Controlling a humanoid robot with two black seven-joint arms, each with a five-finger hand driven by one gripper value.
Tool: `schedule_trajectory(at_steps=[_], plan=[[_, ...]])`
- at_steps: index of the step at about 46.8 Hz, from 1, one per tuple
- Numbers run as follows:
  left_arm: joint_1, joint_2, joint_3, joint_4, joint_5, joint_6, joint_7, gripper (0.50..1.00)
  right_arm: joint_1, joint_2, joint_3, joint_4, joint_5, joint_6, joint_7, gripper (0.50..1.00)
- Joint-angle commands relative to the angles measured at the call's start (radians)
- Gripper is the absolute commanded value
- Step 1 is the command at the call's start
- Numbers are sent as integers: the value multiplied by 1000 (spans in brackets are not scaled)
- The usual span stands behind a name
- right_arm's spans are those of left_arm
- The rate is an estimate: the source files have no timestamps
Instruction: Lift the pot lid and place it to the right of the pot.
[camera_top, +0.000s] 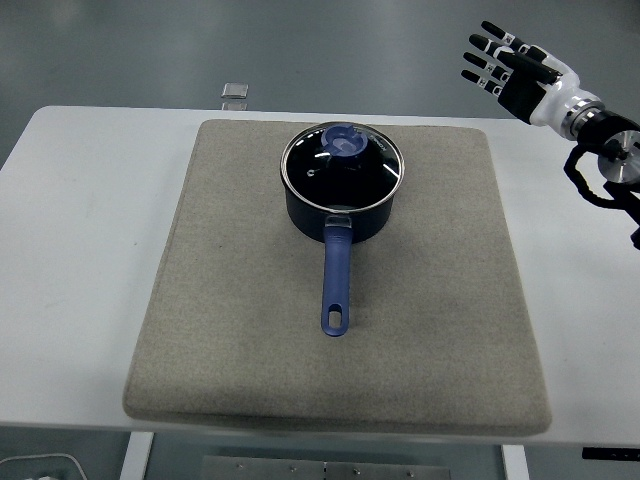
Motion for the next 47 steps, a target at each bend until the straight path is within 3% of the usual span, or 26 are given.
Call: schedule_trajectory(at_steps=[1, 33, 47], plan=[[0, 0, 0, -1, 0, 0, 0, 1000, -1, 0, 0, -1, 0, 0, 0, 917], [-5, 0, 0, 2, -2, 0, 0, 1000, 5, -3, -20, 8, -24, 12, -1, 917], [-5, 0, 0, 2, -2, 0, 0, 1000, 19, -6, -17, 12, -198, 29, 2, 917]])
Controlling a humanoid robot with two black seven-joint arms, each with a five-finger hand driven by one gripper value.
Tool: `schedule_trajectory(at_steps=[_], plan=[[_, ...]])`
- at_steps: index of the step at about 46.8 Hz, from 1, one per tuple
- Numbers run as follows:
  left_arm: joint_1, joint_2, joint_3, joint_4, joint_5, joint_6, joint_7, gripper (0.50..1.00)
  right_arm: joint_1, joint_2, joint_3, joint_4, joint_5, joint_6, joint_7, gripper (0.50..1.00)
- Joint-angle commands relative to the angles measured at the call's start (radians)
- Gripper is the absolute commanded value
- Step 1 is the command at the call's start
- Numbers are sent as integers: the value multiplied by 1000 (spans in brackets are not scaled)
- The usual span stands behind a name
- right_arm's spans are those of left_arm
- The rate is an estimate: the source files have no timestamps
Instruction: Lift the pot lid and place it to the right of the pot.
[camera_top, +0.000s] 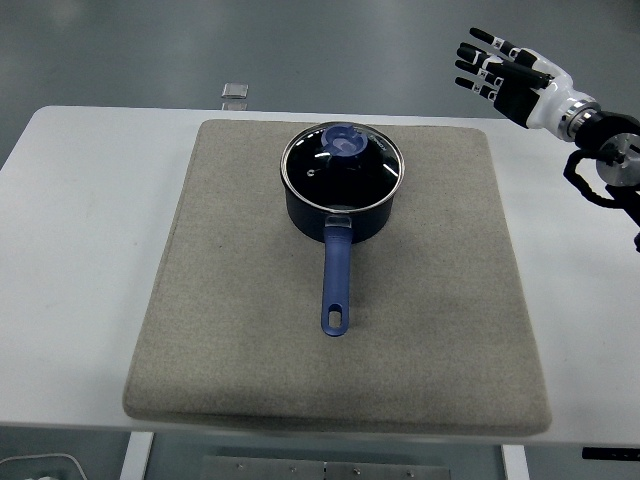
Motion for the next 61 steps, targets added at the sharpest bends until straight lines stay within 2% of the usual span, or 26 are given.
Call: schedule_trajectory(at_steps=[1, 11, 26, 38, 45, 50, 55, 61], plan=[[0, 0, 0, 0, 2, 0, 0, 1000, 6, -1, 1, 3, -31, 11, 1, 917], [0, 0, 0, 0, 2, 0, 0, 1000, 46, -9, -2, 5, -147, 66, 1, 917], [0, 0, 0, 0, 0, 0, 0, 1000, 116, -9, -3, 52, -368, 106, 13, 917], [0, 0, 0, 0, 2, 0, 0, 1000, 167, 0, -5, 112, -663, 106, 33, 917], [0, 0, 0, 0, 0, 0, 0, 1000, 173, 3, -11, 167, -856, 107, 62, 915], [0, 0, 0, 0, 0, 0, 0, 1000, 201, 5, -66, 204, -960, 109, 84, 915], [0, 0, 0, 0, 2, 0, 0, 1000, 239, 14, -161, 210, -997, 107, 121, 913], [0, 0, 0, 0, 0, 0, 0, 1000, 282, 26, -255, 212, -1033, 106, 128, 913]])
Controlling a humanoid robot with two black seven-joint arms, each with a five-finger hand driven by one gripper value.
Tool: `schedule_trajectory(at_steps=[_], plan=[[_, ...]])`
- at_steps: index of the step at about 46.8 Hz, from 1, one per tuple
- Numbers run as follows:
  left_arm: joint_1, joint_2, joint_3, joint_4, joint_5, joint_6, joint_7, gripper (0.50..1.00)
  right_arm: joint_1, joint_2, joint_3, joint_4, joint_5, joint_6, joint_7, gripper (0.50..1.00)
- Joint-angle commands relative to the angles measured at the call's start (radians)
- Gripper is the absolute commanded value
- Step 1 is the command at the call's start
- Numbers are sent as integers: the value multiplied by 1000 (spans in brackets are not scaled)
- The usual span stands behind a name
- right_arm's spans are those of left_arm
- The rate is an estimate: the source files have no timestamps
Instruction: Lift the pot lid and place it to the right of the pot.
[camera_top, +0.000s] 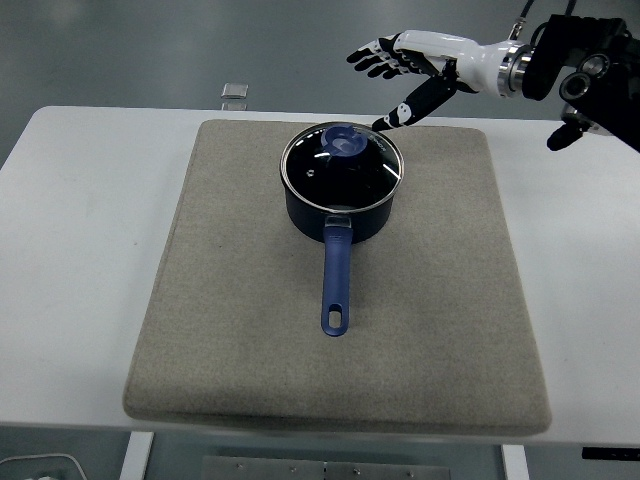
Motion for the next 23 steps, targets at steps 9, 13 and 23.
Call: schedule_trajectory(at_steps=[9, 13, 23], plan=[[0, 0, 0, 0, 0, 0, 0, 1000, 69, 43, -118, 0, -91, -1, 2, 913], [0, 0, 0, 0, 0, 0, 0, 1000, 86, 57, -154, 0, -120, -6, 2, 911], [0, 0, 0, 0, 0, 0, 0, 1000, 110, 92, -187, -3, -152, -14, 1, 905]])
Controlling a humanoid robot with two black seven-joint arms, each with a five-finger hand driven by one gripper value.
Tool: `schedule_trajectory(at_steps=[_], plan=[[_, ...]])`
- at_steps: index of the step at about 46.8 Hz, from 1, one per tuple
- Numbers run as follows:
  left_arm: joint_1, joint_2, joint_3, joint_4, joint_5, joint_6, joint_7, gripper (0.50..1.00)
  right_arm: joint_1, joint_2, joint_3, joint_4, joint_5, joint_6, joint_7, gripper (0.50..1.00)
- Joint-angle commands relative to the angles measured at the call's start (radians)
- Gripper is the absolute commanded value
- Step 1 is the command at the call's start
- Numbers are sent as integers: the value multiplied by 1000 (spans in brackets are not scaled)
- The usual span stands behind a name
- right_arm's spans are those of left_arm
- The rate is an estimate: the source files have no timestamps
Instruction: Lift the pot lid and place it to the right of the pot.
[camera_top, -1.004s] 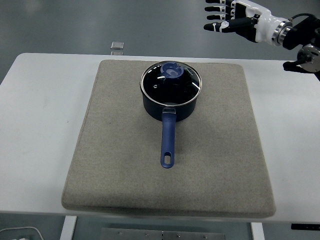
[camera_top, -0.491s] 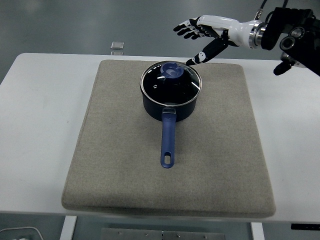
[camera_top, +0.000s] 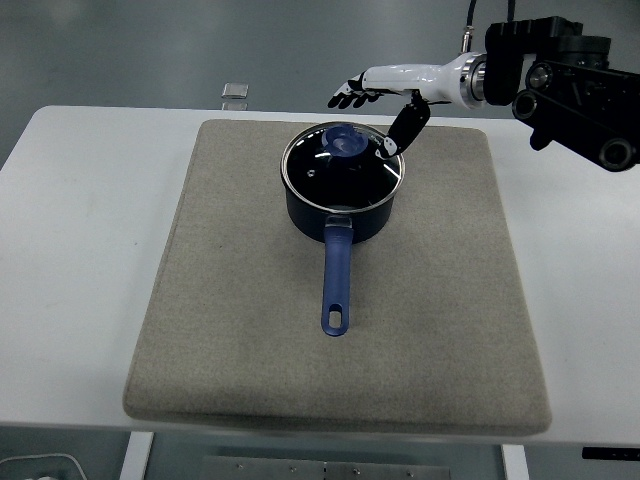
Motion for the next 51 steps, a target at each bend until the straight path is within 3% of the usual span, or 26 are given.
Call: schedule_trajectory(at_steps=[1, 12, 21, 39, 51], plan=[[0, 0, 0, 0, 0, 0, 0, 1000, 4, 11, -2, -3, -17, -1, -2, 905], [0, 0, 0, 0, 0, 0, 0, 1000, 2, 43, -12, -25, -33, -12, -2, 889], [0, 0, 0, 0, 0, 0, 0, 1000, -3, 47, -19, -29, -34, -12, -3, 809], [0, 0, 0, 0, 0, 0, 0, 1000, -9, 47, -45, -32, -34, -33, -3, 795], [0, 0, 0, 0, 0, 0, 0, 1000, -7, 47, -43, -32, -34, -31, -3, 748]])
